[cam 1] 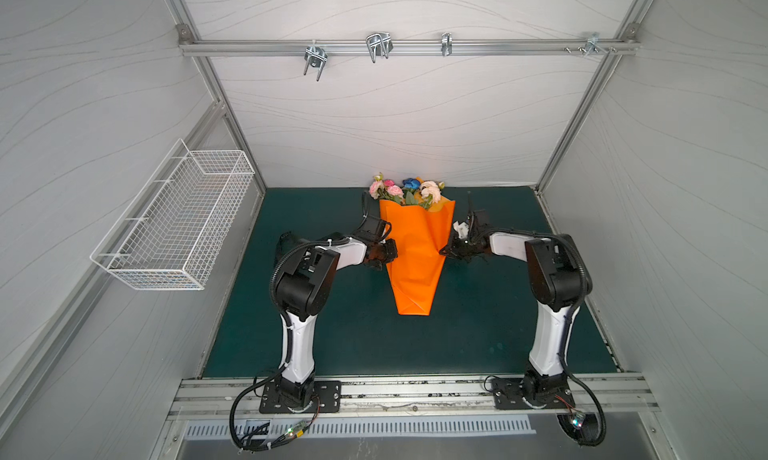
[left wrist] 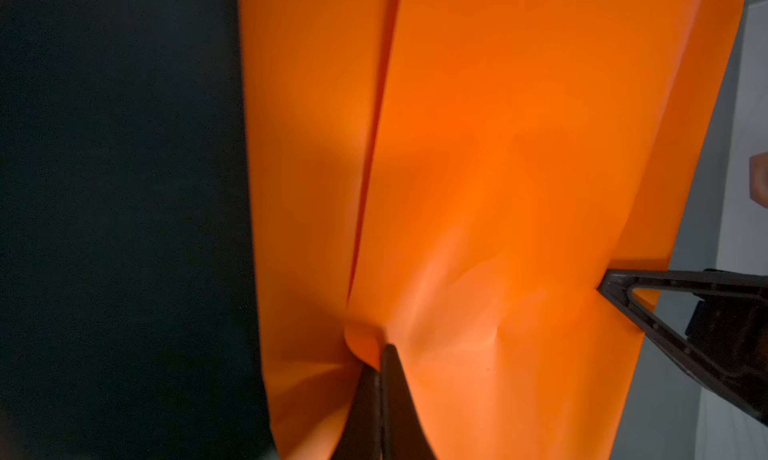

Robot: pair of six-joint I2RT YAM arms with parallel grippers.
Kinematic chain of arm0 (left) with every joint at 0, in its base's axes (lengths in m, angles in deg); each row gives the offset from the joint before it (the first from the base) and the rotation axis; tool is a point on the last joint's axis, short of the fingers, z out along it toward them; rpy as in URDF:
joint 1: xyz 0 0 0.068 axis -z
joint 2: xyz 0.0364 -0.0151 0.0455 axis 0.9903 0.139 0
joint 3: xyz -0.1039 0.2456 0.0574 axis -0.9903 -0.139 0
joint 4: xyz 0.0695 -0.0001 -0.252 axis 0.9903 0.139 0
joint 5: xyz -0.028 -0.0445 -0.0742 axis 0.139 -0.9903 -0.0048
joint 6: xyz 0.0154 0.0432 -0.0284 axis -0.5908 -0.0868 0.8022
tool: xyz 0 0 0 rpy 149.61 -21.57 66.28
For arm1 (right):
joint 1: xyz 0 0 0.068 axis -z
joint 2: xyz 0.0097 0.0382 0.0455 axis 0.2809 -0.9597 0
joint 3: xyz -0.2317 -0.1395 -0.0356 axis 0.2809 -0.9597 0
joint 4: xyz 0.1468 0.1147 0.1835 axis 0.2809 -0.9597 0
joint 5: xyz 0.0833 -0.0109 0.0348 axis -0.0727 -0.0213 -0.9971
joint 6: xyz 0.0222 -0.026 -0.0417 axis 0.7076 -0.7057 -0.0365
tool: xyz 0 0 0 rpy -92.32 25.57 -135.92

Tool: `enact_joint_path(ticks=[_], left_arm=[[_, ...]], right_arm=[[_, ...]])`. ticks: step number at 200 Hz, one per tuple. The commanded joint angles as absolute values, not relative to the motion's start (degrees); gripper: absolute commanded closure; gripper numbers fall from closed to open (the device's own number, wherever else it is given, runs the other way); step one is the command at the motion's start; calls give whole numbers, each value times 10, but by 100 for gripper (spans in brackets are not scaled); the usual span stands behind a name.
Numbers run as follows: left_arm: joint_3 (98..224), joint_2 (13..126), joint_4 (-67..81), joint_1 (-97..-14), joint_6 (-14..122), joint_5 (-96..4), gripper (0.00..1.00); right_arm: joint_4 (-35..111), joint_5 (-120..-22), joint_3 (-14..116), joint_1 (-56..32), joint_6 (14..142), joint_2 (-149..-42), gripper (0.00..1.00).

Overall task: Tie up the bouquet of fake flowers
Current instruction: 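Lift and slide the cone farther from the robot with both grippers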

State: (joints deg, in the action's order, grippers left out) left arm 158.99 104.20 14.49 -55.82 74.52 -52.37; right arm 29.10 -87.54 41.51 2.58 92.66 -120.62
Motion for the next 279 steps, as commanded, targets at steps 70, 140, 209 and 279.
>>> enact_joint_path(ticks=[70, 140, 209, 279], left_arm=[[1692, 1185, 90, -399, 939, -507, 100], [1648, 1164, -8, -385, 993, -496, 100], [1629, 1140, -29, -385, 999, -510, 90], [1569, 1030, -8, -387, 979, -461, 75]], right_arm=[[165, -791, 320, 248, 850, -1095, 100], [134, -798, 319, 272, 847, -1027, 47], [90, -732, 250, 187, 858, -863, 44], [202, -791, 176, 49, 914, -919, 58]])
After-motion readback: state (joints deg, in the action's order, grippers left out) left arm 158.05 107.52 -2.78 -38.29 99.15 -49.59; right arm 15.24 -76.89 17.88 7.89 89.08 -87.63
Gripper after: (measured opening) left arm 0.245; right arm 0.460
